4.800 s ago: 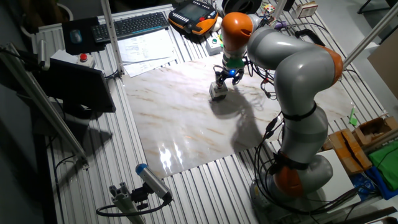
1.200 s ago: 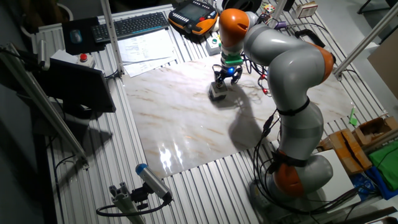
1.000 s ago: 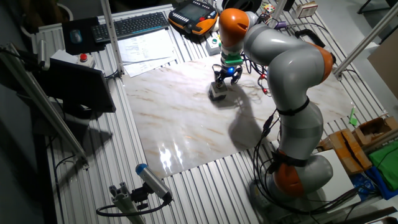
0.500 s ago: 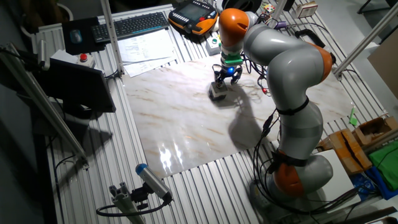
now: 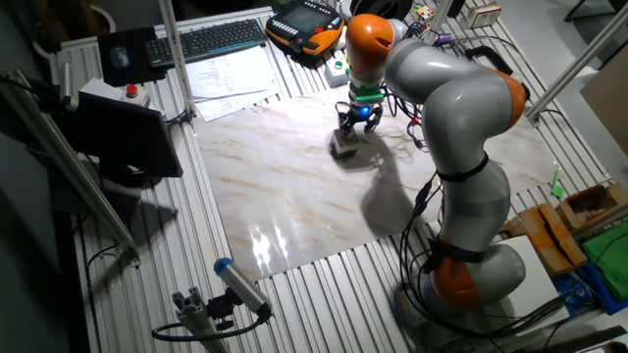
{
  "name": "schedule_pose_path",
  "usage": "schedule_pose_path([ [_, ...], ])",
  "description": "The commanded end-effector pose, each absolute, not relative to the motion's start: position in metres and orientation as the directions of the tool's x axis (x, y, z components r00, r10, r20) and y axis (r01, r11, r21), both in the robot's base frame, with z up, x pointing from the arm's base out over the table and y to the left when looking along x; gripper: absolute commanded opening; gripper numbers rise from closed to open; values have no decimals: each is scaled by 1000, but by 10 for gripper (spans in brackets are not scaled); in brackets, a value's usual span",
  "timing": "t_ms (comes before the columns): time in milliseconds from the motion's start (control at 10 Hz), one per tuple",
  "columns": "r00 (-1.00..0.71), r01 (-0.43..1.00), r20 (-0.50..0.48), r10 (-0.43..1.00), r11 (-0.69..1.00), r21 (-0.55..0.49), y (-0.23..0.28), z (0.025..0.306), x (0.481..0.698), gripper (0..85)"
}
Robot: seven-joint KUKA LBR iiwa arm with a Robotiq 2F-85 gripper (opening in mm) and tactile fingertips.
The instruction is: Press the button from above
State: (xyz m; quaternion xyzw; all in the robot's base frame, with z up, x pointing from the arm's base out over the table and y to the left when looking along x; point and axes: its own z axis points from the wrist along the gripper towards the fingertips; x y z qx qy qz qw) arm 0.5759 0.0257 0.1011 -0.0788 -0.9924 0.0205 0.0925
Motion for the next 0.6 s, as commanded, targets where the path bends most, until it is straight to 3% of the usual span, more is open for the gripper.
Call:
schedule_pose_path([
  [0, -970, 152, 182, 160, 987, -56, 26, 100, 575, 613],
  [500, -970, 149, 183, 160, 986, -69, 27, 117, 574, 613],
])
